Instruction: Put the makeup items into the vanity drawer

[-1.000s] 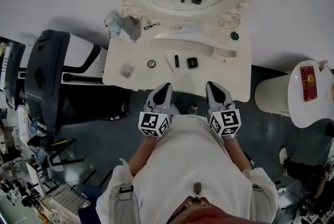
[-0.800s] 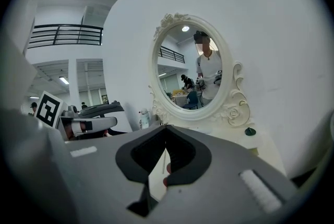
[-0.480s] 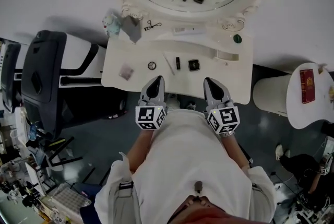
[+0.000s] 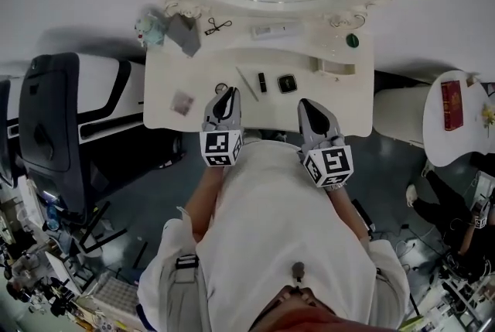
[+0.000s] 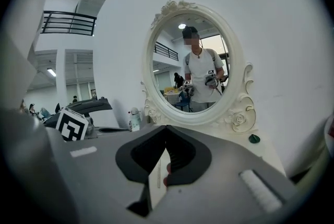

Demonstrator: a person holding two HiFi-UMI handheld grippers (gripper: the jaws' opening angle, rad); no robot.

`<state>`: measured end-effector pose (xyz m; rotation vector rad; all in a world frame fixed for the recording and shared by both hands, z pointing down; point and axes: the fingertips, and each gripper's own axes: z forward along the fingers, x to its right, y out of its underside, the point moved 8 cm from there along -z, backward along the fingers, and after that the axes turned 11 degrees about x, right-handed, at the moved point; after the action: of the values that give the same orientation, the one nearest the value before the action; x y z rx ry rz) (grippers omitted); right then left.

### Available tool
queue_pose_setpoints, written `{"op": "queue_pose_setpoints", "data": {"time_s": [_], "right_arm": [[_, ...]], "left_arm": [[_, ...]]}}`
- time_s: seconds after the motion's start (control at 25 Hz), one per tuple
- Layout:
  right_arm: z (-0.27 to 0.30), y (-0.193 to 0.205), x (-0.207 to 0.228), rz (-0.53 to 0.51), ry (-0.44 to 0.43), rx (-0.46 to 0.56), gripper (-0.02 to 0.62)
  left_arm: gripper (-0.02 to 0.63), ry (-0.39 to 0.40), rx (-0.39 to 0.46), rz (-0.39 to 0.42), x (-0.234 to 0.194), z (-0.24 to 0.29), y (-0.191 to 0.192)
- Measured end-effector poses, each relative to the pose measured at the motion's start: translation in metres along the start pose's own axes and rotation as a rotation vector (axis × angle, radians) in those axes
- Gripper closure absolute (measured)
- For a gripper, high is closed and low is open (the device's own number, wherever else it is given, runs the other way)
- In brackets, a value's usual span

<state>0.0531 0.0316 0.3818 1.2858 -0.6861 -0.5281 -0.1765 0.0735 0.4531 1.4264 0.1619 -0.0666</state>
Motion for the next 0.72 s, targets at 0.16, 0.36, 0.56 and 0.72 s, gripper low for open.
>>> {"op": "queue_pose_setpoints", "data": {"time_s": [0.16,0.36,0.56,0.72], "right_arm": [[0.017,0.005,-0.013,-0.004,-0.007,-0.025,0.588],[0.029,0.008,-0.016,-0.005,0.033,-0.036,0.588],[0.037,0.013,-0.02,0.01,0.074,-0.05,0.588],[0.043,0.017,-0.027,0.011,0.074,-0.076,0.588]], "left_arm": [[0.534,0.006,-0.109,0.05,-0.026,0.008,0.035],[0.482,0.005,-0.168,0.057,-0.05,0.014,0.061],[0.416,-0.018,-0.232,0.085,-0.074,0.021,0.09],[0.347,-0.043,-0.315,0.038,-0.094,0.027,0.114]]}}
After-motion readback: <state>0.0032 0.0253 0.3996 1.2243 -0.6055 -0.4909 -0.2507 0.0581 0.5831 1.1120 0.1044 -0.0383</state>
